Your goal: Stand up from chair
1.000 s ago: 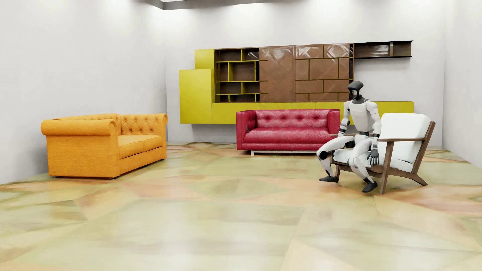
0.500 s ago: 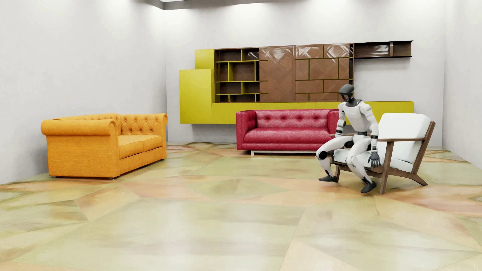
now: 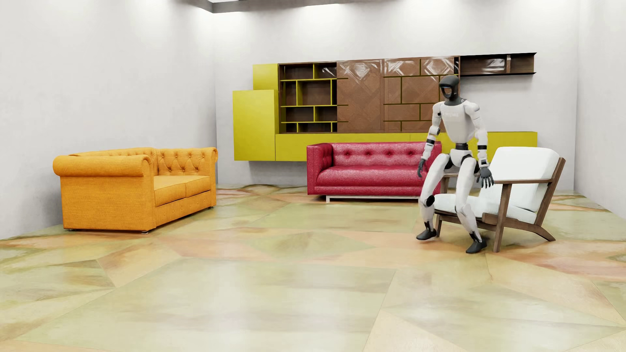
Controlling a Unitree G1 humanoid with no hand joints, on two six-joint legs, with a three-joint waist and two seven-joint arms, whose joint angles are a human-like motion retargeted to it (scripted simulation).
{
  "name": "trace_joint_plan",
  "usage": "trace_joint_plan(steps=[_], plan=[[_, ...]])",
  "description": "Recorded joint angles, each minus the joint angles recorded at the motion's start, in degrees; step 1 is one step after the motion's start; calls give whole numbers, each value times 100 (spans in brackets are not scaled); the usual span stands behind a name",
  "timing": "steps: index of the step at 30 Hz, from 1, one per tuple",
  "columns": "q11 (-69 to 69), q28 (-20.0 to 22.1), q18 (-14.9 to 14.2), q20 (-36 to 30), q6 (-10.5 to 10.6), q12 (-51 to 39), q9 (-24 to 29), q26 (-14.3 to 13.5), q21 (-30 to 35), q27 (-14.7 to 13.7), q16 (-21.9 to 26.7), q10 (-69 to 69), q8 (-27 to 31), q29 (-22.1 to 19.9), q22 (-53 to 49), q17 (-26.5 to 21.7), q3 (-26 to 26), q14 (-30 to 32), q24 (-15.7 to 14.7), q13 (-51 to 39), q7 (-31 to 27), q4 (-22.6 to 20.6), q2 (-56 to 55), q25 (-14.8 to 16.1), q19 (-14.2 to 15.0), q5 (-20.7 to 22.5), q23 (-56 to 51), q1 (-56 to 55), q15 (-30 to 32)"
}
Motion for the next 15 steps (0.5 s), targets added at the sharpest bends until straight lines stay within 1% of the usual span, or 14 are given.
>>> trace_joint_plan(steps=[1, 2, 3, 4, 5, 6, 8, 9, 10, 11, 12, 13, 14, 15], plan=[[284, -106, 125, -178, 63, -42, -317, 73, -143, 8, -90, -499, 223, 51, 62, -1, -90, 202, 164, 207, -32, -173, -213, -21, 255, -82, 21, 213, 455], [457, -103, 123, -120, 67, -29, -466, 53, -214, 41, -131, -1181, 333, 67, -70, 56, -158, 278, 154, 431, 56, -168, -216, -9, 333, -41, 29, 851, 551], [491, -200, 81, 59, 141, -109, -551, -372, -284, 17, -287, -1621, -19, 0, -138, 96, -263, 265, 401, 533, 284, -219, -258, -281, 290, -74, 133, 1257, 500], [190, -387, 15, 19, 117, -133, -616, -424, -418, 83, -273, -2209, -115, 172, -415, 178, -325, 353, 531, 725, 427, -234, -240, -370, 496, -159, 156, 1763, 549], [-309, -464, -49, -29, 162, -207, -723, -513, -517, 1, -289, -2742, -232, 179, -609, 257, -402, 401, 614, 878, 558, -186, -241, -358, 462, -175, 245, 2201, 840], [-918, -536, -53, -116, 191, -269, -802, -601, -517, 58, -316, -3293, -290, 241, -867, 294, -467, 500, 697, 1052, 656, -231, -246, -385, 571, -233, 333, 2670, 1060], [-2184, -467, -63, -410, 196, -509, -979, -672, -651, 36, -423, -4073, -412, 394, -1154, 423, -565, 614, 878, 1309, 747, -277, -215, -441, 256, -125, 587, 3406, 1481], [-2684, -456, -120, -479, 146, -663, -1040, -688, -685, 67, -475, -4589, -446, 408, -1300, 478, -612, 674, 953, 1455, 844, -370, -156, -482, -114, -82, 670, 3895, 1389], [-3167, -422, -182, -576, 126, -828, -1117, -788, -697, 11, -511, -5141, -547, 408, -1416, 525, -659, 797, 875, 1508, 875, -377, -67, -450, -383, -14, 773, 4383, 1375], [-3408, -406, -179, -601, 148, -914, -1245, -757, -856, 60, -541, -5202, -623, 390, -1529, 601, -704, 887, 910, 1582, 989, -346, -50, -391, -546, 64, 845, 4579, 1344], [-3263, -422, -156, -638, 148, -977, -1370, -743, -992, 100, -570, -5171, -683, 378, -1611, 624, -756, 878, 947, 1641, 1078, -339, -109, -445, -603, 58, 854, 4666, 1094], [-2998, -296, -268, -758, 162, -1002, -1446, -767, -1099, 69, -586, -5190, -660, 400, -1613, 662, -813, 1004, 893, 1697, 1117, -233, -80, -384, -663, 86, 827, 4850, 1156], [-2583, -237, -282, -839, 198, -968, -1457, -744, -1179, 48, -599, -5059, -563, 335, -1628, 663, -812, 1208, 855, 1741, 1111, -188, -132, -309, -558, 59, 746, 4944, 1267], [-2401, -222, -423, -785, 340, -855, -1497, -756, -1076, -67, -614, -4399, -538, 327, -1546, 605, -874, 1361, 835, 1712, 1059, 9, -56, -240, -303, 92, 810, 4754, 1325]])
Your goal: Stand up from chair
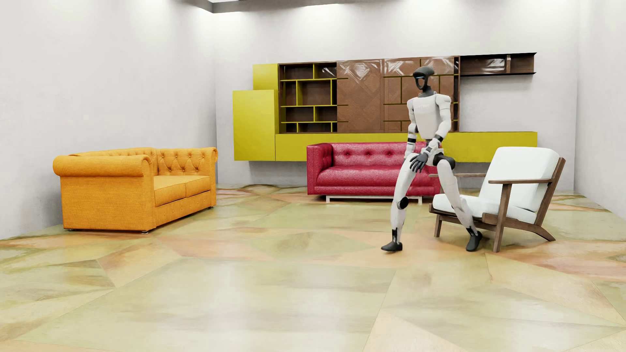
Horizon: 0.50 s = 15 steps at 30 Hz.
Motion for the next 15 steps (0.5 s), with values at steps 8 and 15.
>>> trace_joint_plan(steps=[8, 15], plan=[[-1888, -508, -624, 1226, -178, 1640, 245, 281, 1067, 53, 67, 5359, -498, 250, 1548, -772, 1087, 426, -203, -1499, -848, -251, 3490, 170, -625, 523, 159, -3535, -774], [-2268, -529, -712, 2583, -394, 3049, -170, 276, 1291, -234, 255, -1406, -923, 2, 1873, -741, 1499, 1311, -474, -2300, -779, -588, 5512, 278, 60, 398, -623, -4212, -1742]])
